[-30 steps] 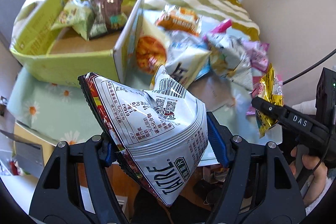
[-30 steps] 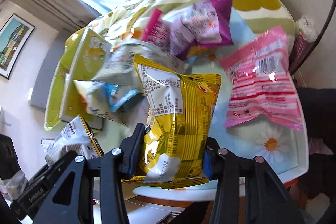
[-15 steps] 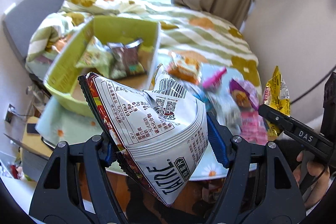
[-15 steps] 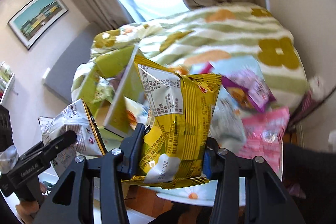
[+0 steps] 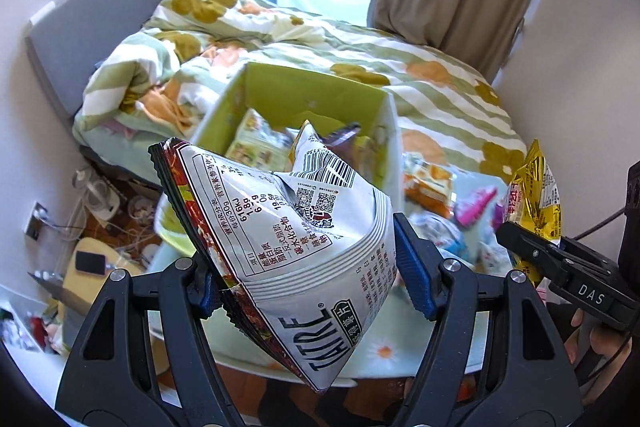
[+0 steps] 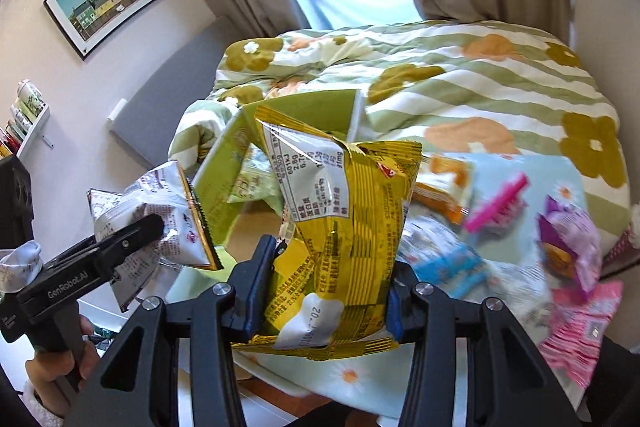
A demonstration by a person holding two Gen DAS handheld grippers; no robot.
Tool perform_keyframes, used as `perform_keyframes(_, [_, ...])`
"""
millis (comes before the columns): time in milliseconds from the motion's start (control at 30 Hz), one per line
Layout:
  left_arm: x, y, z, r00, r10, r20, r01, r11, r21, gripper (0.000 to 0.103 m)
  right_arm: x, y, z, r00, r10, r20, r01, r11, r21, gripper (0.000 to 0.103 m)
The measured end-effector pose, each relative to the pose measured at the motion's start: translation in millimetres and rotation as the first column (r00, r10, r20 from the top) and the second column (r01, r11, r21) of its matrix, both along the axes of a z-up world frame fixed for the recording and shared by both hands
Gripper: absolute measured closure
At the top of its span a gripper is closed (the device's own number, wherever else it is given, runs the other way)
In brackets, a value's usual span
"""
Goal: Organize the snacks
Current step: 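Lower the white bag and yellow bag into the box and open both tools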
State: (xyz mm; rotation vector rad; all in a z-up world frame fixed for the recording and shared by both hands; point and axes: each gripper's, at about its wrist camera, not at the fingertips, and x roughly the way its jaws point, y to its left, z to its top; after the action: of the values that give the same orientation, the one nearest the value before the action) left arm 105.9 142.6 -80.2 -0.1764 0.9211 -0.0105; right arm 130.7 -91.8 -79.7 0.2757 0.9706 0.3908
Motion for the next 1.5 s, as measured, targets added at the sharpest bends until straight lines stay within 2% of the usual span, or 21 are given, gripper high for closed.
perform_keyframes(167, [39.6, 37.0, -20.0, 0.998, -0.037, -0.057, 0.039, 0.999, 0.029, 0.034, 31.6, 45.1, -4.9, 1.000, 0.022, -0.021, -0.022, 1.000, -0.011, 0.059])
perform_keyframes(367, [79.3, 63.3, -57.3, 0.984, -0.113, -0.139, 0.117, 0.993, 0.018, 0.034, 59.7, 86.1, -22.5, 0.998, 0.017, -0.068, -0.019, 0.999, -0.034, 0.060])
perform_keyframes(433, [86.1, 66.3, -65.6, 0.979, -0.145, -0.142, 0.149, 0.989, 0.019, 0.027, 64.7, 93.7, -28.8, 0.996, 0.008, -0.087, -0.012, 0.999, -0.039, 0.060])
perform_keyframes(500, [91.0, 67.9, -72.6, 0.975, -0.166, -0.146, 0.172, 0.985, 0.029, 0.000, 67.8, 100.0, -34.6, 0.995, -0.002, -0.105, -0.002, 0.999, -0.044, 0.060])
perform_keyframes(800, [83.1, 77.8, -74.2, 0.968, -0.209, -0.139, 0.219, 0.974, 0.057, 0.001, 74.2, 119.6, -47.2, 0.988, -0.027, -0.153, 0.011, 0.995, -0.102, 0.059])
perform_keyframes(1000, [63.9, 95.4, -67.3, 0.977, -0.175, -0.118, 0.186, 0.978, 0.094, 0.001, 80.7, 137.9, -62.1, 0.987, 0.000, -0.158, -0.038, 0.970, -0.242, 0.059])
perform_keyframes(1367, [59.3, 111.4, -66.1, 0.982, -0.160, -0.102, 0.170, 0.981, 0.094, 0.001, 90.3, 151.4, -86.4, 0.983, -0.012, -0.185, -0.045, 0.953, -0.300, 0.058])
perform_keyframes(1400, [58.8, 108.8, -66.5, 0.982, -0.160, -0.104, 0.170, 0.981, 0.097, 0.001, 89.4, 150.1, -86.2, 0.984, -0.020, -0.176, -0.035, 0.953, -0.300, 0.052])
perform_keyframes(1433, [57.9, 108.0, -68.2, 0.981, -0.160, -0.107, 0.171, 0.980, 0.100, 0.001, 88.9, 149.7, -86.0, 0.985, -0.023, -0.169, -0.029, 0.954, -0.298, 0.035])
perform_keyframes(1467, [57.5, 107.9, -69.3, 0.981, -0.159, -0.109, 0.170, 0.980, 0.101, 0.001, 87.8, 148.4, -84.8, 0.987, -0.025, -0.159, -0.023, 0.956, -0.291, 0.023])
perform_keyframes(1500, [56.2, 107.9, -70.5, 0.981, -0.156, -0.112, 0.168, 0.981, 0.101, 0.001, 86.6, 148.0, -83.6, 0.988, -0.025, -0.151, -0.019, 0.958, -0.285, 0.000])
